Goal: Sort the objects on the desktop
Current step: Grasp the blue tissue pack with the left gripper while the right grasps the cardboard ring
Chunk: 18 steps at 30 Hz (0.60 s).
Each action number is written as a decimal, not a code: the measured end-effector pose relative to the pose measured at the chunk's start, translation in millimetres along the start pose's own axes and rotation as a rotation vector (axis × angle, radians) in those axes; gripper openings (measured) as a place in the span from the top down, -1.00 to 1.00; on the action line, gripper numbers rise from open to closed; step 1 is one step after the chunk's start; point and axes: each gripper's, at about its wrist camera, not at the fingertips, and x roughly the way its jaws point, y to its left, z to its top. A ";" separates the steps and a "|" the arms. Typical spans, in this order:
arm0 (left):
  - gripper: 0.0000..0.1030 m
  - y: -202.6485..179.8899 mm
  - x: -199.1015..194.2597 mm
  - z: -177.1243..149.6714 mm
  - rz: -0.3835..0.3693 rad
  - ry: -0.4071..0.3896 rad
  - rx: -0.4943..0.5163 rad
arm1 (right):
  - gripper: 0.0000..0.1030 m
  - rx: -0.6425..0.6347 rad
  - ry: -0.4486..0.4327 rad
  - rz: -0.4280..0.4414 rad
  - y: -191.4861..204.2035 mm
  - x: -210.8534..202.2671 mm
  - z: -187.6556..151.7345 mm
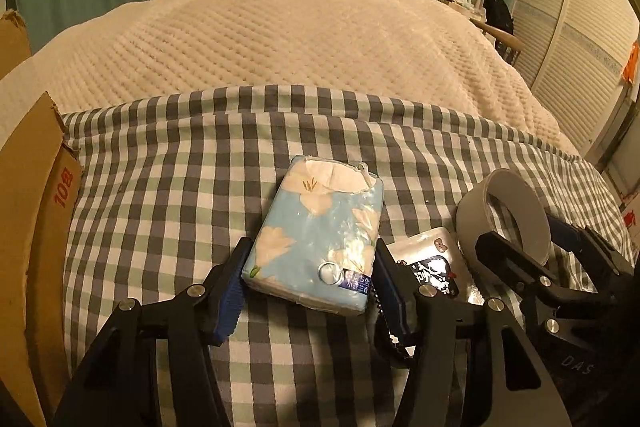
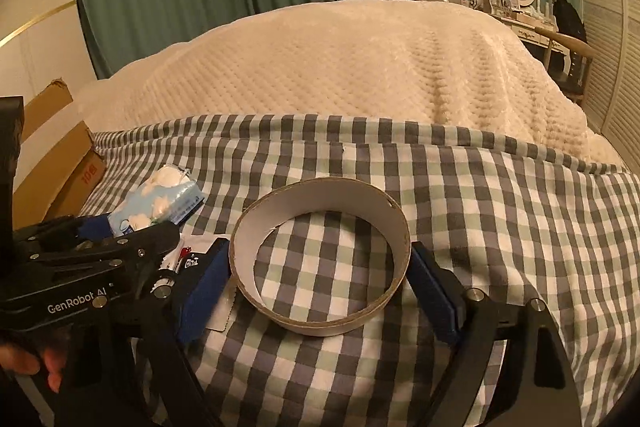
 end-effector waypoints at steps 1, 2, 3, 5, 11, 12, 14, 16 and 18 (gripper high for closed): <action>-0.14 0.2 -0.9 -0.1 0.001 -0.002 -0.001 | -0.67 -0.003 0.001 -0.002 0.7 0.2 0.0; -0.14 0.4 -1.6 0.1 0.000 -0.002 -0.001 | -0.68 -0.006 0.004 -0.005 1.4 0.9 -0.2; -0.14 0.7 -2.3 0.3 0.000 0.000 -0.001 | -0.67 -0.010 0.005 -0.008 2.2 1.1 -0.4; -0.14 1.1 -3.6 0.8 0.002 -0.002 -0.003 | -0.67 -0.012 0.005 -0.012 2.4 0.5 -1.1; -0.14 3.4 -7.4 2.6 0.004 -0.014 -0.011 | -0.66 -0.026 -0.004 -0.029 6.1 -4.6 -1.1; -0.14 3.4 -7.8 3.3 0.003 -0.016 -0.011 | -0.66 -0.028 -0.011 -0.033 6.5 -6.2 -0.4; -0.14 3.0 -8.5 4.3 0.004 -0.018 -0.012 | -0.66 -0.035 -0.025 -0.038 7.1 -11.8 2.0; -0.14 1.8 -10.1 5.2 0.005 -0.023 -0.009 | -0.66 -0.038 -0.046 -0.036 7.3 -20.1 6.4; -0.14 -0.3 -11.5 5.2 0.007 -0.025 -0.002 | -0.66 -0.035 -0.071 -0.031 6.6 -29.0 11.4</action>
